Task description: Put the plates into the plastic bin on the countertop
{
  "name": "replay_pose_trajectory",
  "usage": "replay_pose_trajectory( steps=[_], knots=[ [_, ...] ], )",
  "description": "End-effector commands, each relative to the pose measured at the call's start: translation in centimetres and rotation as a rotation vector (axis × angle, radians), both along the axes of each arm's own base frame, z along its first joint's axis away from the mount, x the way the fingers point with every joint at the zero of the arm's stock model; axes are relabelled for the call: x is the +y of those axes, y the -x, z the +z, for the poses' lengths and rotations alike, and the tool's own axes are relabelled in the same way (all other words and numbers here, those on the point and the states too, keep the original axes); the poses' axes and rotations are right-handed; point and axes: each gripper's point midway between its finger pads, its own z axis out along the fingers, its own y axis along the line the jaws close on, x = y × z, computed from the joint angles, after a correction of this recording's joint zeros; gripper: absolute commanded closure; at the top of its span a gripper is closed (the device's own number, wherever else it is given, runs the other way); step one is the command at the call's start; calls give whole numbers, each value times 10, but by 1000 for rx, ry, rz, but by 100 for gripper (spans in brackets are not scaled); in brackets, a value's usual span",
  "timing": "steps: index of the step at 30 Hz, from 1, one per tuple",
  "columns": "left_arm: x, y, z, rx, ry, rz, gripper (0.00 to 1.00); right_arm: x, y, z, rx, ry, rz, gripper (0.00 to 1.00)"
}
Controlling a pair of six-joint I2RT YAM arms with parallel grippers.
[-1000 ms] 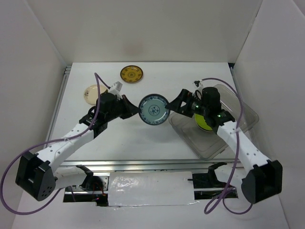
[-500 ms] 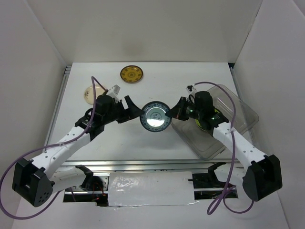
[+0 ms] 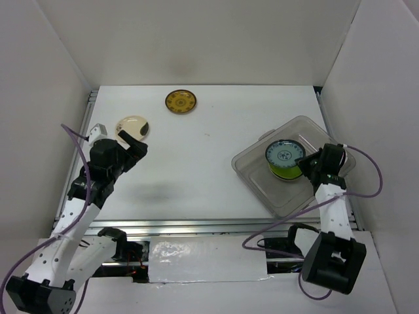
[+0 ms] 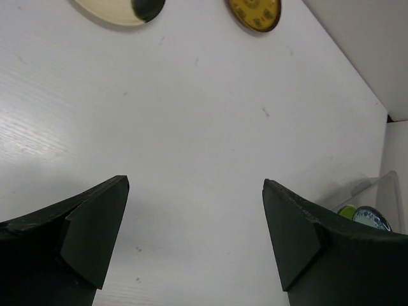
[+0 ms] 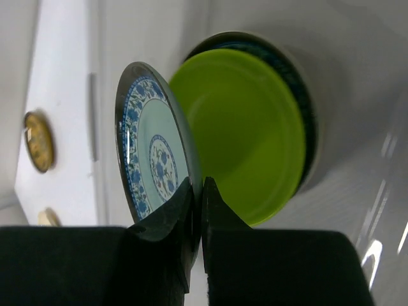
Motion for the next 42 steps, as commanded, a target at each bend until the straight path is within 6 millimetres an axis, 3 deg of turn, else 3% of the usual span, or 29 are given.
replay_pose_trajectory(
  steps=[1,3,4,5,6,8,13,16,17,21,23,25,26,27,30,32,35,39,40,42],
  knots=[
    [13,5,-15,56,-37,-15,1,-13,-13,1,-17,-2,-16,100],
    [14,6,-14,58,-37,-36,1,-20,-18,-4,7,-7,-28,97],
    [18,6,-15,64,-38,-30,1,-21,-20,-3,9,-4,-26,90],
    [20,6,-14,63,-41,-32,1,-19,-18,-4,23,-16,-17,50],
    [20,7,-15,65,-43,-38,1,-19,-18,1,17,-14,-13,27],
    [28,8,-18,76,-44,-17,1,-14,-11,15,-22,-6,-16,0],
    [40,4,-36,119,-2,33,1,-12,20,81,-160,109,-63,0],
    [52,2,-50,155,29,75,1,-2,26,105,-212,147,-24,0],
    [52,1,-51,144,41,72,1,0,25,104,-204,151,-14,0],
    [61,1,-60,151,56,96,1,8,12,58,-45,116,74,0],
    [63,0,-61,150,58,100,1,14,11,44,-20,93,106,0],
    [67,-2,-68,161,62,117,1,40,6,56,-129,61,202,0],
    [70,-5,-70,157,74,135,1,53,9,52,-149,39,244,0],
    [76,-11,-72,138,82,160,1,69,9,67,-217,12,298,0],
    [91,-38,-79,54,140,227,1,120,20,88,-311,-71,482,0],
    [98,-56,-95,38,216,273,1,170,41,106,-413,-160,715,0],
    [108,-89,-107,-49,304,308,1,214,78,134,-542,-197,947,0],
    [120,-133,-116,-114,374,319,1,241,123,162,-653,-211,1101,0],
    [122,-138,-141,-58,396,334,1,243,130,164,-660,-215,1121,0],
    [125,-153,-147,-69,421,344,1,250,147,169,-677,-238,1158,0]
  ],
)
